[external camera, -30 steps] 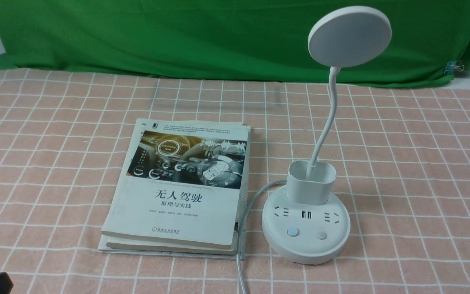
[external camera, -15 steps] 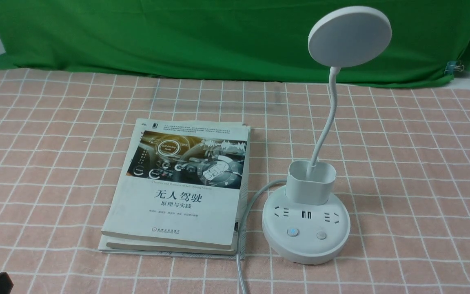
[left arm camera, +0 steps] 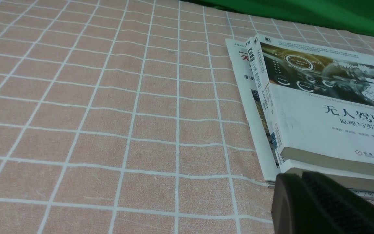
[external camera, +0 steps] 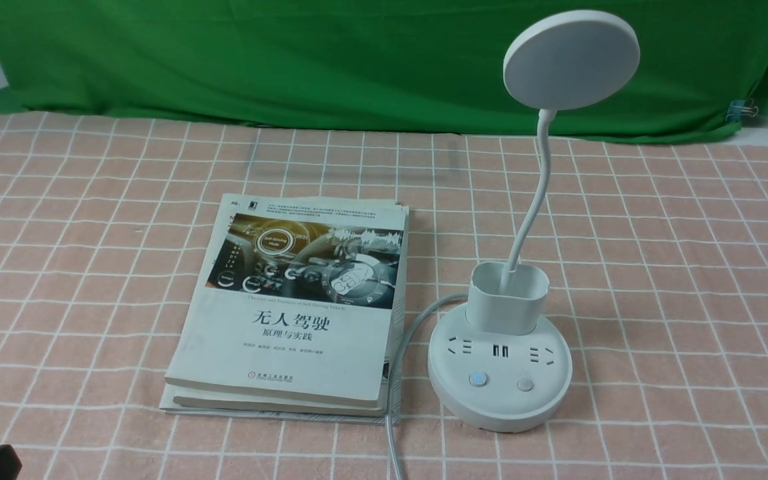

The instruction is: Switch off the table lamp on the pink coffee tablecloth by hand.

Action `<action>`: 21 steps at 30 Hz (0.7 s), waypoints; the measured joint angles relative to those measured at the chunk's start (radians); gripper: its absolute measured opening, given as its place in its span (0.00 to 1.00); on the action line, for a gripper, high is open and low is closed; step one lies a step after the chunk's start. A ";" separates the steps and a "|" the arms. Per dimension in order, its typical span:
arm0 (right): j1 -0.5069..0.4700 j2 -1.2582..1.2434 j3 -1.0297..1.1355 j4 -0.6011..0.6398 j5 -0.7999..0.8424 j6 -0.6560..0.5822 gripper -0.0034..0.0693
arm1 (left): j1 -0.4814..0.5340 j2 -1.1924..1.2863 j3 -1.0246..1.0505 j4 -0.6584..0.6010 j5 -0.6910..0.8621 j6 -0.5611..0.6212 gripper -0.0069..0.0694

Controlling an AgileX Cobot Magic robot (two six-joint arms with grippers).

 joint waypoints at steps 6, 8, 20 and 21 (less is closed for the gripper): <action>0.000 0.000 0.000 0.000 0.000 0.000 0.21 | 0.000 0.000 0.000 0.000 0.000 0.000 0.10; 0.000 0.000 0.000 0.000 0.000 0.000 0.21 | 0.000 0.000 0.000 0.000 0.000 0.000 0.10; 0.000 0.000 0.000 0.000 0.000 0.000 0.25 | 0.000 0.000 0.000 0.000 0.000 0.000 0.10; 0.000 0.000 0.000 0.000 0.000 0.000 0.25 | 0.000 0.000 0.000 0.000 0.000 0.000 0.10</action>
